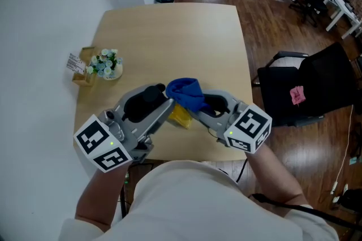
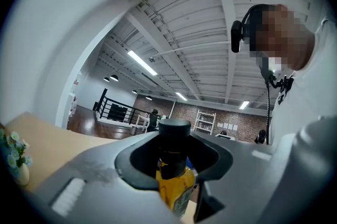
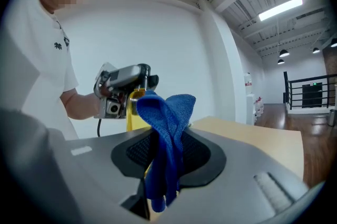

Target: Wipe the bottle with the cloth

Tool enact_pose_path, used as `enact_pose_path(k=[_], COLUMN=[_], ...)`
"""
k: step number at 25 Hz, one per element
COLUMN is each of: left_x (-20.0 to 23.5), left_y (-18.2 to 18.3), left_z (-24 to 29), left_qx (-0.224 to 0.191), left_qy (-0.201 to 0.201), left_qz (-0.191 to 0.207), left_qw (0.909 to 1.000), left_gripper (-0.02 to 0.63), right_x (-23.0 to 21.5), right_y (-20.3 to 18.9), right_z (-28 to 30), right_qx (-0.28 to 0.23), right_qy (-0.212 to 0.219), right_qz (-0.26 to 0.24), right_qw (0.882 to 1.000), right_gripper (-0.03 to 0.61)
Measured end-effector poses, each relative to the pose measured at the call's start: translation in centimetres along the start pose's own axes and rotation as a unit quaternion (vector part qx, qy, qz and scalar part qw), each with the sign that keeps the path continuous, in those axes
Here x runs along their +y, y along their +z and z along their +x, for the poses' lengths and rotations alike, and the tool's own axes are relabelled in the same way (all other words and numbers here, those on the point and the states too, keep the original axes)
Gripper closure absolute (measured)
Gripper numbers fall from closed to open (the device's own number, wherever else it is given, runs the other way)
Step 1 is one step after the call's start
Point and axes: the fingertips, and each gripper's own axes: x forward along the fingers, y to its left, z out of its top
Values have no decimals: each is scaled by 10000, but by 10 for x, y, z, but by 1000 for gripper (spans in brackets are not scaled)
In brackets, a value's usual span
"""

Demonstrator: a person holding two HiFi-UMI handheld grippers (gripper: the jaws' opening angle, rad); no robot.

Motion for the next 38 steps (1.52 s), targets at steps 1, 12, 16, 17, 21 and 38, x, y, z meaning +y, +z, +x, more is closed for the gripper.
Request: enact_pose_path(k=[1,12,16,17,21,38], left_x=[0,9,8,6,-9,1], left_y=[3,28,48,52,60,30], left_z=[0,-2,-2,-1,3,2], left_qx=[-14,-268,-451,-500,-594,-210], left_qy=[-4,33,-15,-41,-136,-47], left_qz=[12,-63,7,27,60,227], left_qw=[10000,9996,9990,9987,9981,9995], left_gripper=[460,460,460,460,460,460], right_x=[0,-15,-22,-20,8,11], right_y=[-7,-75,-103,-109,-103,-98], right_z=[1,-1,3,5,19,12], right_qx=[70,650,812,861,865,825], right_qy=[-21,-365,-496,-463,-108,-86], right_qz=[26,472,917,970,925,1097], right_qw=[10000,9961,9912,9905,9919,9905], right_gripper=[457,457,457,457,457,457])
